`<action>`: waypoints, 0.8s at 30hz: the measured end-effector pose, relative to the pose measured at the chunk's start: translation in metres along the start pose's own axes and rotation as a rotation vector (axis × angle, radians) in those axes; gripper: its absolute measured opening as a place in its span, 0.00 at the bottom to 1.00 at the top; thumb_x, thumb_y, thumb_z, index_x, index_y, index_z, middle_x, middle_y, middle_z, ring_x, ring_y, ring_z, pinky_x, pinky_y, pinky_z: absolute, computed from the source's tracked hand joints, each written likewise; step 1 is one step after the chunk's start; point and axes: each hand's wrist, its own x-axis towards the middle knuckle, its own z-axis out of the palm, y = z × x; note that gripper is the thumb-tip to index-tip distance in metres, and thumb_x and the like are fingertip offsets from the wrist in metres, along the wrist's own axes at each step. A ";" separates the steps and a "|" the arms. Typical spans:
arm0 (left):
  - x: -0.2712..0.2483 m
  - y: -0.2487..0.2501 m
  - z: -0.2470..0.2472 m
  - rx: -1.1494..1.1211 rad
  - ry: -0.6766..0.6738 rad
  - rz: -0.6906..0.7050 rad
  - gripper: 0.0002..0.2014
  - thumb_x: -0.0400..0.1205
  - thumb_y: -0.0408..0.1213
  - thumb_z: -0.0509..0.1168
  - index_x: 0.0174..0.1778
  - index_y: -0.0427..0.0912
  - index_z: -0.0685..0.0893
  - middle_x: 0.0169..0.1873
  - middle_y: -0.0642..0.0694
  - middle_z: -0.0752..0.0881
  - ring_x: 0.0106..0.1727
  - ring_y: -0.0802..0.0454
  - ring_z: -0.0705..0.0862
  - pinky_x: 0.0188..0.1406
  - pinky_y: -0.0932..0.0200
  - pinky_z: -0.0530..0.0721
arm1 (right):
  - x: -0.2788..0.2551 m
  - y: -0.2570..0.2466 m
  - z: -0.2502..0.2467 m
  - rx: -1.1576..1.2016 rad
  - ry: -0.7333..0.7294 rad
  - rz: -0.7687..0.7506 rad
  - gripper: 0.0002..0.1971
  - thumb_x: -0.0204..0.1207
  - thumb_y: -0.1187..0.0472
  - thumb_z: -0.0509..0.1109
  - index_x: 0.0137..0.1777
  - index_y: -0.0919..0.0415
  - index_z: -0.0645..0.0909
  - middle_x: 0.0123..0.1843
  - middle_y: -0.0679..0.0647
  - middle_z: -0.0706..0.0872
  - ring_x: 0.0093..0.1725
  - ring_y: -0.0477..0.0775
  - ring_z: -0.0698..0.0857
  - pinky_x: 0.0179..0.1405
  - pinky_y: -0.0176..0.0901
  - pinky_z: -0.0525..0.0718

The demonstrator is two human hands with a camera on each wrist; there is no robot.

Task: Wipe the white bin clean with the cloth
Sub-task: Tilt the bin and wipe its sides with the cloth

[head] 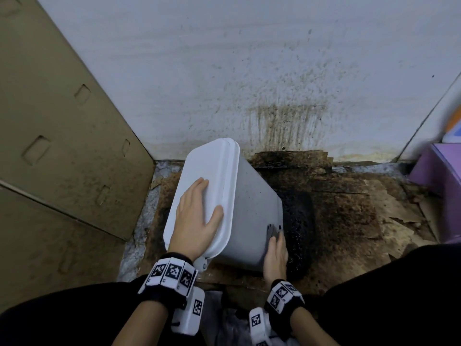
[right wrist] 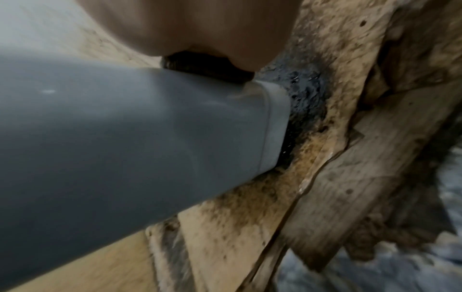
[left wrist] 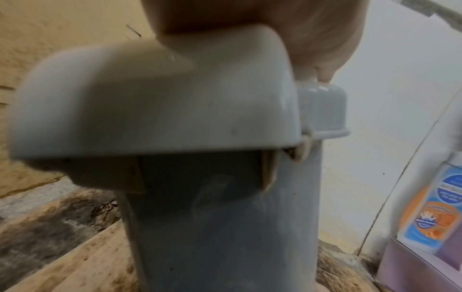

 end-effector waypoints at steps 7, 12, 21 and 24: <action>0.001 -0.001 0.001 0.025 0.001 0.006 0.39 0.80 0.62 0.51 0.86 0.45 0.62 0.85 0.49 0.64 0.86 0.51 0.60 0.86 0.49 0.58 | -0.070 -0.063 0.035 0.091 0.062 -0.312 0.30 0.86 0.41 0.43 0.87 0.46 0.55 0.86 0.37 0.57 0.84 0.37 0.54 0.82 0.33 0.45; 0.001 -0.005 0.000 0.033 0.005 -0.001 0.39 0.81 0.62 0.51 0.86 0.45 0.62 0.86 0.49 0.64 0.86 0.50 0.60 0.86 0.47 0.59 | -0.080 -0.072 0.036 0.039 0.025 -0.540 0.30 0.86 0.43 0.43 0.87 0.49 0.58 0.87 0.37 0.59 0.85 0.37 0.56 0.83 0.33 0.50; -0.001 -0.009 -0.004 -0.031 0.011 -0.014 0.38 0.80 0.61 0.53 0.85 0.47 0.63 0.85 0.52 0.65 0.85 0.53 0.60 0.86 0.44 0.60 | -0.008 0.019 0.001 -0.023 0.004 -0.287 0.28 0.84 0.43 0.46 0.84 0.46 0.55 0.85 0.44 0.60 0.86 0.50 0.59 0.80 0.29 0.51; -0.001 -0.006 -0.002 -0.042 0.018 -0.007 0.37 0.80 0.60 0.55 0.85 0.47 0.65 0.84 0.53 0.66 0.85 0.54 0.61 0.86 0.45 0.61 | 0.008 0.025 -0.003 -0.051 0.011 -0.168 0.36 0.81 0.41 0.45 0.87 0.56 0.56 0.88 0.55 0.59 0.86 0.55 0.58 0.82 0.38 0.51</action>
